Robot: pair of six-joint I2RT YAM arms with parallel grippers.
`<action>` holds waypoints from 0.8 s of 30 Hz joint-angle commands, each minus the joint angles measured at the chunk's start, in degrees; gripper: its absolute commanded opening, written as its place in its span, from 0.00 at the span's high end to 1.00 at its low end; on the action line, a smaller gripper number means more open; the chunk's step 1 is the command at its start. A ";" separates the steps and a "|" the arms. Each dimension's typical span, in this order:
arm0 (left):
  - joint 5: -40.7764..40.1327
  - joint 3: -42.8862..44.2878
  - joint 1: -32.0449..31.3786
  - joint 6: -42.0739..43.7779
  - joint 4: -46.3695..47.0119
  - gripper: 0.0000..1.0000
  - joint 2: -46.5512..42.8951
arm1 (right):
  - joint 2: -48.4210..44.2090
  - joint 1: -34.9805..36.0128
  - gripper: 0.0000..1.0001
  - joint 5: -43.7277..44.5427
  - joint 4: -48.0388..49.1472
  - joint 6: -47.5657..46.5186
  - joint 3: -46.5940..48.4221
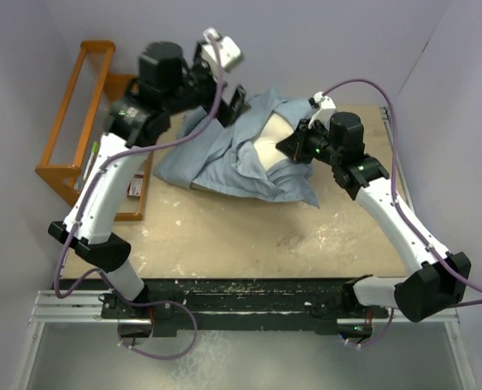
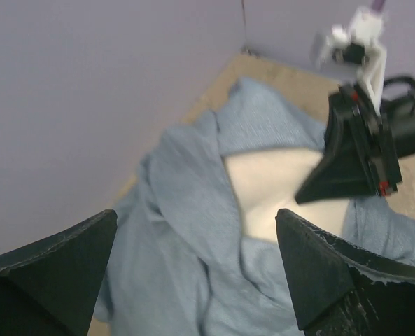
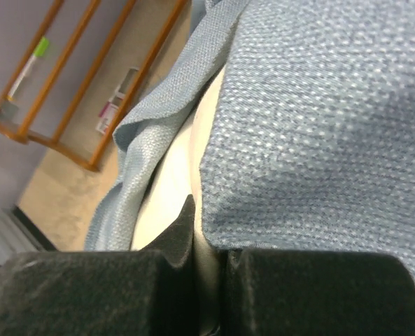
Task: Remove the pillowcase from the pillow
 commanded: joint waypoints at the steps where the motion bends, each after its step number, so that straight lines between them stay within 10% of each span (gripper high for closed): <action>1: 5.87 17.75 3.28 4.60 -9.49 0.01 4.62 | -6.67 2.89 1.00 1.04 7.44 -17.01 7.04; 10: 23.60 6.21 2.95 10.54 -8.80 0.04 2.57 | -9.79 3.65 1.00 -16.64 5.86 -25.57 8.66; 24: 9.05 -0.27 -8.30 25.15 -2.18 0.24 -1.70 | -5.07 7.76 1.00 -16.26 2.54 -26.13 15.44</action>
